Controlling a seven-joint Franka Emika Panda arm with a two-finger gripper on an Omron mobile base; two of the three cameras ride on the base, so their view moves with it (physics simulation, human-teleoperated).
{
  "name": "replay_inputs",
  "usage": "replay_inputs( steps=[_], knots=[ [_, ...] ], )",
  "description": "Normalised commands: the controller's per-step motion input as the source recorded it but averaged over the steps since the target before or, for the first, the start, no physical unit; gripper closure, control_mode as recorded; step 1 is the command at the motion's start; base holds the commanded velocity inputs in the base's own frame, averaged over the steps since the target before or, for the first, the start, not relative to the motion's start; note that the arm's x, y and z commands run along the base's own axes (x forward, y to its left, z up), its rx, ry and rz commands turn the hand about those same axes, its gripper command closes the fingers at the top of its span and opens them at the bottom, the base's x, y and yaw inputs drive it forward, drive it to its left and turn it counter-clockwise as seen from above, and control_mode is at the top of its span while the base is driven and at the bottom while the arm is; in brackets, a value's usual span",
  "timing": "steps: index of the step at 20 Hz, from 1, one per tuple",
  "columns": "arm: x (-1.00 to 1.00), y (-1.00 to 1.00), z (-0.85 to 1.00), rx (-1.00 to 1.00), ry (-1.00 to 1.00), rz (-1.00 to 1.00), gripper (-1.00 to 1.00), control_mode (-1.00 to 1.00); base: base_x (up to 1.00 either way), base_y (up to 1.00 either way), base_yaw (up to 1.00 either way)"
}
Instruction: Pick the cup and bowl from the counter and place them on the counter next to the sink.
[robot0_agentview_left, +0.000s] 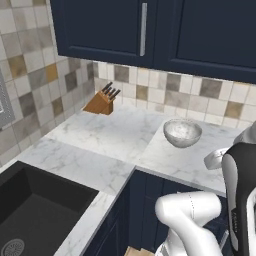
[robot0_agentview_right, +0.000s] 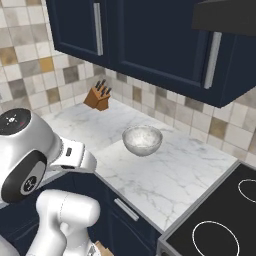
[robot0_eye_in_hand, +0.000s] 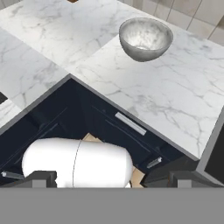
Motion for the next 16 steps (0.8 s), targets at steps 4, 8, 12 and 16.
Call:
replay_inputs(
  steps=[4,8,12,16],
  knots=[
    [0.00,0.00,0.00,0.00,0.00,0.00,-1.00,1.00,0.00,0.00,0.00],
    [0.00,0.00,0.00,0.00,0.00,0.00,-1.00,1.00,0.00,0.00,0.00],
    [0.00,0.00,0.00,0.00,0.00,0.00,-1.00,1.00,0.00,0.00,0.00],
    [0.00,0.00,0.00,0.00,0.00,0.00,-1.00,1.00,0.00,0.00,0.00]
  ],
)
